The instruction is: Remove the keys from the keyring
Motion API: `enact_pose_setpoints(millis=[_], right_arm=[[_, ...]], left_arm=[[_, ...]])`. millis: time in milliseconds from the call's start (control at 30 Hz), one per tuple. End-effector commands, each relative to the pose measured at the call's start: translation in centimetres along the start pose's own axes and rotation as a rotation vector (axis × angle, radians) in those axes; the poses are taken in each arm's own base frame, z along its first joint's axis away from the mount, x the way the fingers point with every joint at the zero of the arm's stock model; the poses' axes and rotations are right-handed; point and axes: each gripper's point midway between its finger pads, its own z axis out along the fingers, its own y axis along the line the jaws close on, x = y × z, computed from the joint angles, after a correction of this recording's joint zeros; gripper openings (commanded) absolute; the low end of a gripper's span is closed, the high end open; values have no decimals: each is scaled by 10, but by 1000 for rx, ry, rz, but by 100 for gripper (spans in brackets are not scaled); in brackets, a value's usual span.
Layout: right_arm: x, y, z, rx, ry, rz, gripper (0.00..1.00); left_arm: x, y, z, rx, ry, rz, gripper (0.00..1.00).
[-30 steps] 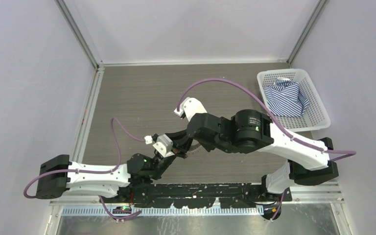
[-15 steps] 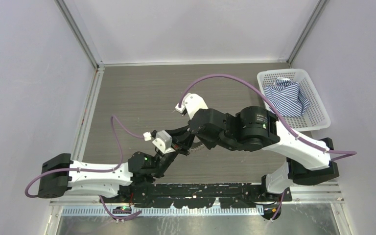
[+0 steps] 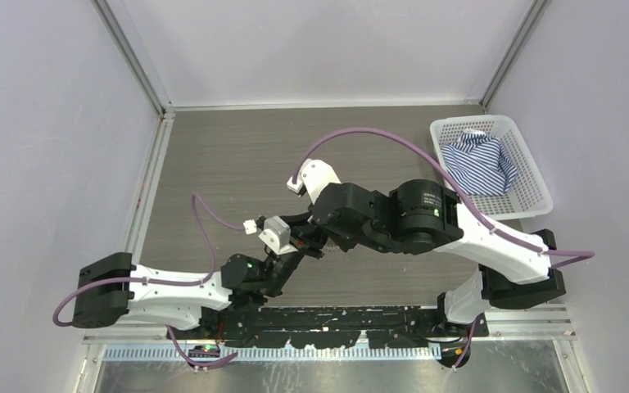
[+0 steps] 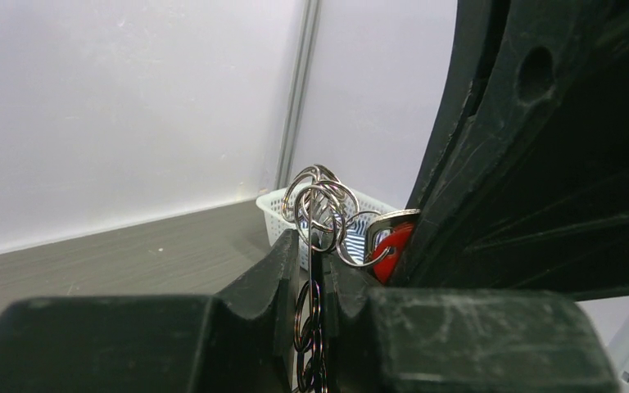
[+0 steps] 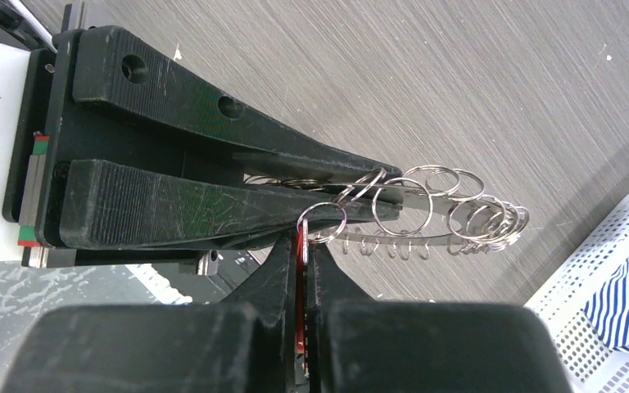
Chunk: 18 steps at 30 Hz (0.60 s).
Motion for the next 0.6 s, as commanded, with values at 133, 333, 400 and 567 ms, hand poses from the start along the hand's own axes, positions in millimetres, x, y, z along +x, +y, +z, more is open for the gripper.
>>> enact_pose_setpoints(millis=[133,333,400,567], right_arm=[[6,46,-22,-234,-21,30,1],[13,45,-16,-225,-33,60,1],[12,47,-14,-232,-48,76,1],[13,43,-12,-211,-60,94,1]], left_arm=[[-60,26,9,-120,-191,-100,1],[-87,23,1,-55,-258,-127,0],[-95,23,0,-42,-276,-124,0],[-103,20,-4,-9,-298,-124,0]])
